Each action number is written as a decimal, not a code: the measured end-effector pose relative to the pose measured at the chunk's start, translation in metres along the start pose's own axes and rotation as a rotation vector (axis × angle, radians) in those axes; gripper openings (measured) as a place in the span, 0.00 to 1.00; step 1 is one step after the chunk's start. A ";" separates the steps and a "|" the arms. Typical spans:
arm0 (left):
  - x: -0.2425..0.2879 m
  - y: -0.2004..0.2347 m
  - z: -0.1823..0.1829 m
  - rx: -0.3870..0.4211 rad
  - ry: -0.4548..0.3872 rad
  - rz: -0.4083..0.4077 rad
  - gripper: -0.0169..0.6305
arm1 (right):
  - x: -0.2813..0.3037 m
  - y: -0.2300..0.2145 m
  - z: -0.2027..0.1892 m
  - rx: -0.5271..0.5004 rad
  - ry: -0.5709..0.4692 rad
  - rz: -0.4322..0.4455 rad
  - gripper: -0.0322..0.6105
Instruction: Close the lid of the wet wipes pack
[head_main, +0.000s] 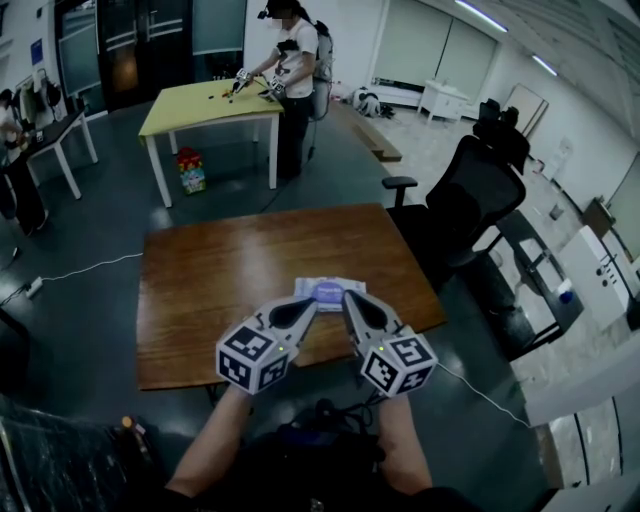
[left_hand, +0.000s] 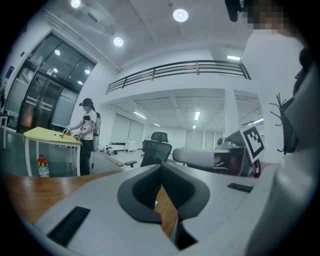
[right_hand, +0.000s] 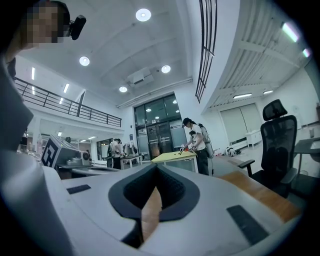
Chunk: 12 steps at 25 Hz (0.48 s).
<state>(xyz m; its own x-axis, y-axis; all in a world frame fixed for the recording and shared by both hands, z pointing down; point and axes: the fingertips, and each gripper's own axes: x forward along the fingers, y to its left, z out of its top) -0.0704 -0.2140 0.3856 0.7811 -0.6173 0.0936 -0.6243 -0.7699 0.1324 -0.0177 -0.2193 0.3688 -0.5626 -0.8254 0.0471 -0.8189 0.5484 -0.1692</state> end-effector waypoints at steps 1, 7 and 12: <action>0.000 0.000 0.001 0.002 -0.002 -0.001 0.02 | 0.000 0.000 0.001 -0.002 -0.002 0.000 0.06; -0.003 0.000 0.004 0.008 -0.015 -0.001 0.02 | -0.001 0.003 0.001 -0.020 -0.003 0.002 0.06; -0.006 -0.001 0.002 0.009 -0.011 -0.001 0.02 | -0.002 0.005 0.001 -0.024 -0.004 -0.001 0.06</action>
<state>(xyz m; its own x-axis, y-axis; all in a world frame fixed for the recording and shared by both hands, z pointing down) -0.0748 -0.2095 0.3824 0.7817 -0.6182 0.0826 -0.6235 -0.7719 0.1239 -0.0201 -0.2150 0.3667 -0.5613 -0.8265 0.0438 -0.8221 0.5506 -0.1452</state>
